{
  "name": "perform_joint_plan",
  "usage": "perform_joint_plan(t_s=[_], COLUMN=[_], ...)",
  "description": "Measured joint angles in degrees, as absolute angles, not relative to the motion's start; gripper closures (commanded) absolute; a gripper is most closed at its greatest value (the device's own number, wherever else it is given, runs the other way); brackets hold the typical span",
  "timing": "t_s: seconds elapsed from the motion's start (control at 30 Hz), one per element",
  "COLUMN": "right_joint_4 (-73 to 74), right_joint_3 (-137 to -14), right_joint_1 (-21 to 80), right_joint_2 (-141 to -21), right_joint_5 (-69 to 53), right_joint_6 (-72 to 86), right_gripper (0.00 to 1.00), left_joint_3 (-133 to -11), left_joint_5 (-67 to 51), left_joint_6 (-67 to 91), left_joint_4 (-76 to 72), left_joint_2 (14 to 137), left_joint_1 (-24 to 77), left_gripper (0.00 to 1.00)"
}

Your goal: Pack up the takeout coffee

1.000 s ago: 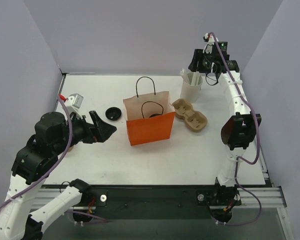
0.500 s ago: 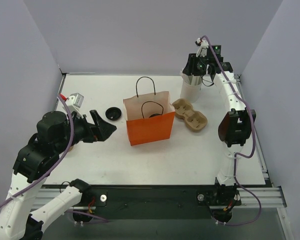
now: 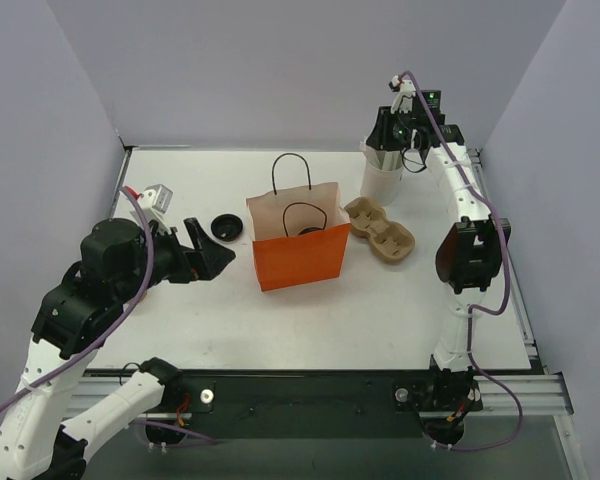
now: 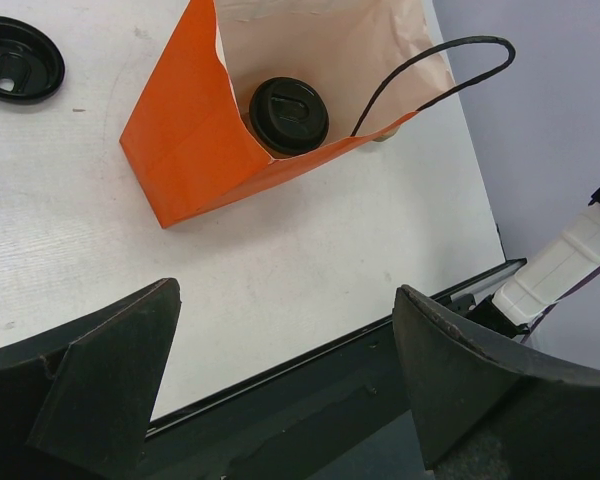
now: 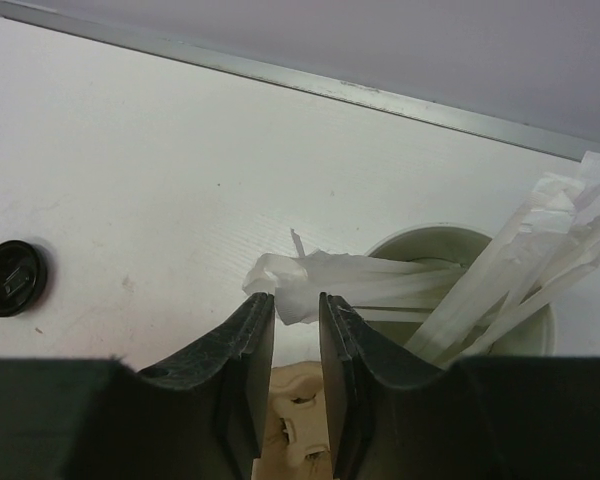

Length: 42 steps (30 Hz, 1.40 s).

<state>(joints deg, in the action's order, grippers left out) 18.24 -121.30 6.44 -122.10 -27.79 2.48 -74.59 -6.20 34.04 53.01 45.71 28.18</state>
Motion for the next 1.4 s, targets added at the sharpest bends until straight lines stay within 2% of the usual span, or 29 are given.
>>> perform_joint_plan(t_s=[0.13, 0.2, 0.43, 0.87, 1.2, 1.4], right_joint_4=[17.8, 17.8, 17.2, 15.6, 19.9, 24.7], right_joint_3=[-121.3, -121.3, -121.3, -117.7, -119.4, -119.2], right_joint_1=[6.5, 6.7, 6.9, 7.2, 7.2, 8.4], right_joint_2=[-123.3, -123.7, -124.0, -120.3, -113.3, -104.1], right_joint_5=[-27.9, -27.8, -26.4, -19.1, -14.8, -11.4], right_joint_6=[2.5, 2.3, 1.5, 1.2, 2.0, 4.1], right_gripper=[0.79, 0.9, 1.0, 1.0, 1.0, 1.0], left_joint_3=[-74.6, -74.6, -74.6, -74.5, -69.3, -67.9], left_joint_5=[-6.2, -6.2, -6.2, -6.2, -4.7, -5.0], left_joint_6=[34.0, 34.0, 33.8, 33.0, 33.5, 32.3], left_joint_4=[53.0, 53.0, 53.0, 53.0, 52.9, 52.4], left_joint_2=[45.9, 45.9, 46.0, 45.9, 43.0, 42.0], left_joint_1=[28.2, 28.2, 28.2, 28.2, 28.2, 28.2], left_gripper=[0.03, 0.03, 0.03, 0.03, 0.03, 0.03])
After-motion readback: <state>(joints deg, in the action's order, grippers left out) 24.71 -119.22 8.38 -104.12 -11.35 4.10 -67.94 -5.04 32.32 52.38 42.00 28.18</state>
